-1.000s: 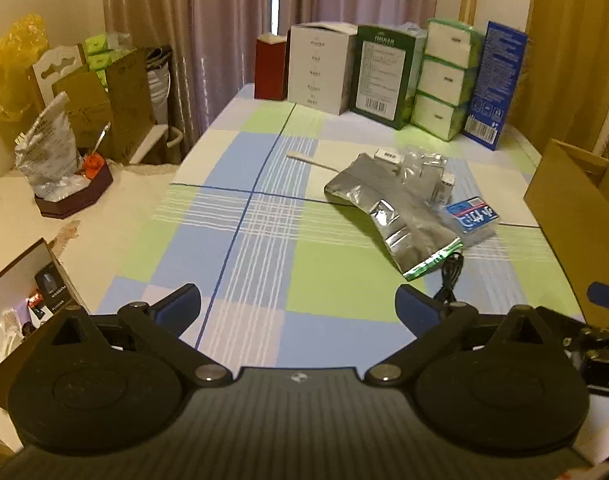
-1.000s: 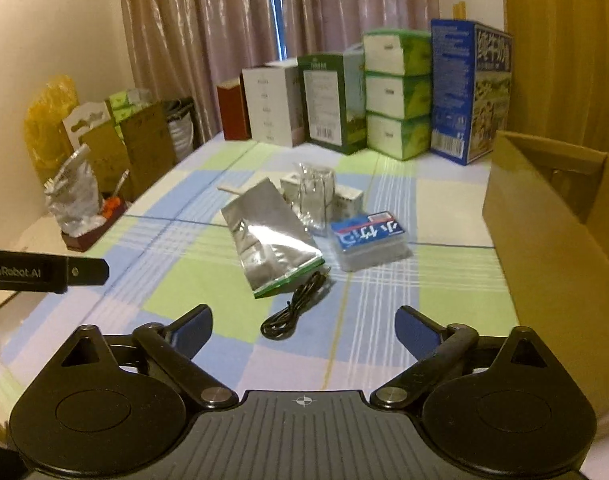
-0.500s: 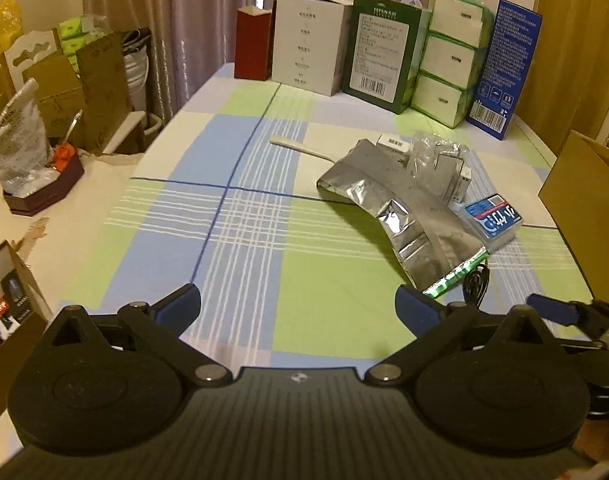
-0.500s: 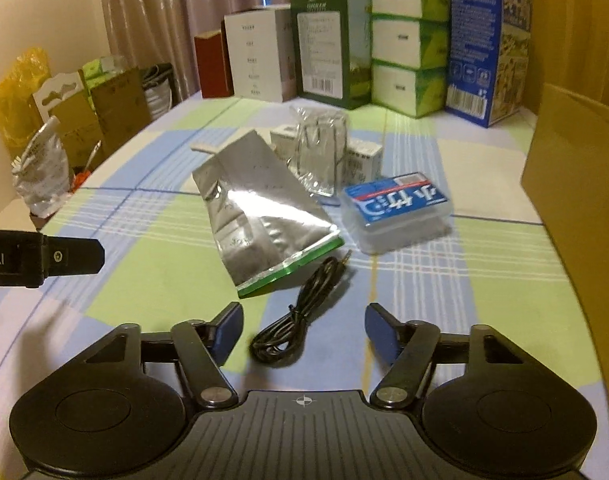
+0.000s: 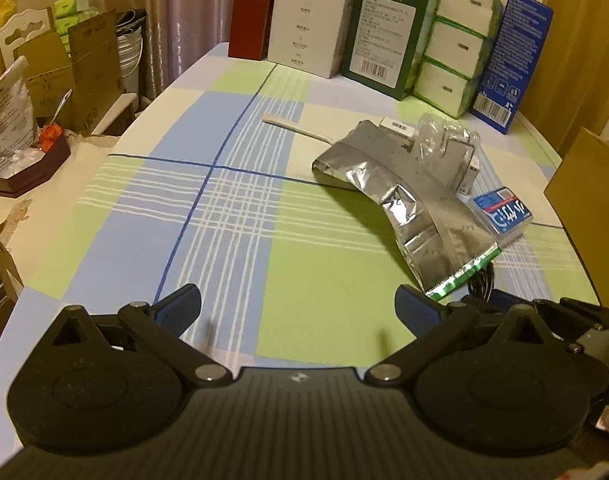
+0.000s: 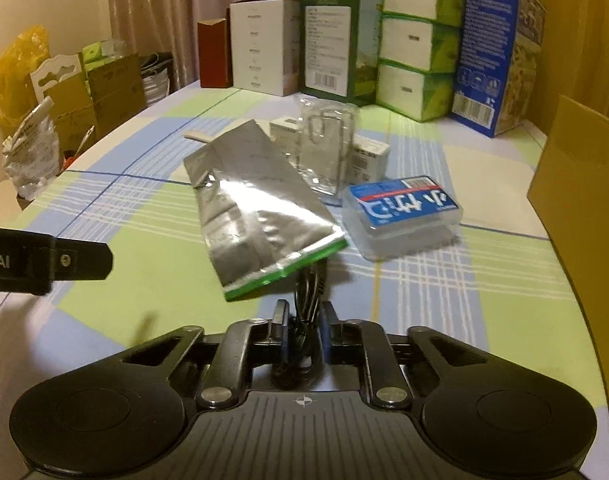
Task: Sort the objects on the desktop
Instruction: 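Grasp the black cable with the right gripper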
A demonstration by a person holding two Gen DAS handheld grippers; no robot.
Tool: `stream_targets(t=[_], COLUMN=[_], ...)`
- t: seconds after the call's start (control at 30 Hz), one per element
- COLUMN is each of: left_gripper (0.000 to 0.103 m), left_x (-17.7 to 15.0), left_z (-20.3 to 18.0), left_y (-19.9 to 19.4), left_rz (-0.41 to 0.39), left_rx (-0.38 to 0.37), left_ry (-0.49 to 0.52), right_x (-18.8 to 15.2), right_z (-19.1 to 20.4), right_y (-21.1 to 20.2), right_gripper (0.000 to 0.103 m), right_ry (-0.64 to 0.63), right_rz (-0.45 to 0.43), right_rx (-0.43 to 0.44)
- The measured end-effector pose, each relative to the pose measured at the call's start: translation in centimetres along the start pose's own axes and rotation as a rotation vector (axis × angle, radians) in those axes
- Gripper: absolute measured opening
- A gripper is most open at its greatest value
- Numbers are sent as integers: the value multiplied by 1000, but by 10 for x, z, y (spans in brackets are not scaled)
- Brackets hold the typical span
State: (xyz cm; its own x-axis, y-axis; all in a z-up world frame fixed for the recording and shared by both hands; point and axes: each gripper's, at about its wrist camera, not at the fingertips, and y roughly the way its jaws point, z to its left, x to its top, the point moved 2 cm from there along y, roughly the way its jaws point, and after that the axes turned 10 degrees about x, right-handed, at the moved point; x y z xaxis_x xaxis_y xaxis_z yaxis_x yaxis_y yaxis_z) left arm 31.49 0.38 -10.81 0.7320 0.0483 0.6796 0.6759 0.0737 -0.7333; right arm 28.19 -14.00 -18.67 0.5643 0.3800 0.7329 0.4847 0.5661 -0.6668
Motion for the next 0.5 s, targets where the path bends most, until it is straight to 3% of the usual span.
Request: stream_targets(t=[0.23, 0.5], left_gripper=[101, 101], left_x=[3, 13], left_z=[-6, -16], left_y=[-2, -2], left_rz=[-6, -19], left_rx=[-9, -28], left_ry=[13, 37], right_x=[2, 23], right_z=[-26, -22], right_y=[-16, -26], right_gripper=[11, 11], right_ry=[25, -101], right_rz=[-7, -53], right_rx=[-10, -10])
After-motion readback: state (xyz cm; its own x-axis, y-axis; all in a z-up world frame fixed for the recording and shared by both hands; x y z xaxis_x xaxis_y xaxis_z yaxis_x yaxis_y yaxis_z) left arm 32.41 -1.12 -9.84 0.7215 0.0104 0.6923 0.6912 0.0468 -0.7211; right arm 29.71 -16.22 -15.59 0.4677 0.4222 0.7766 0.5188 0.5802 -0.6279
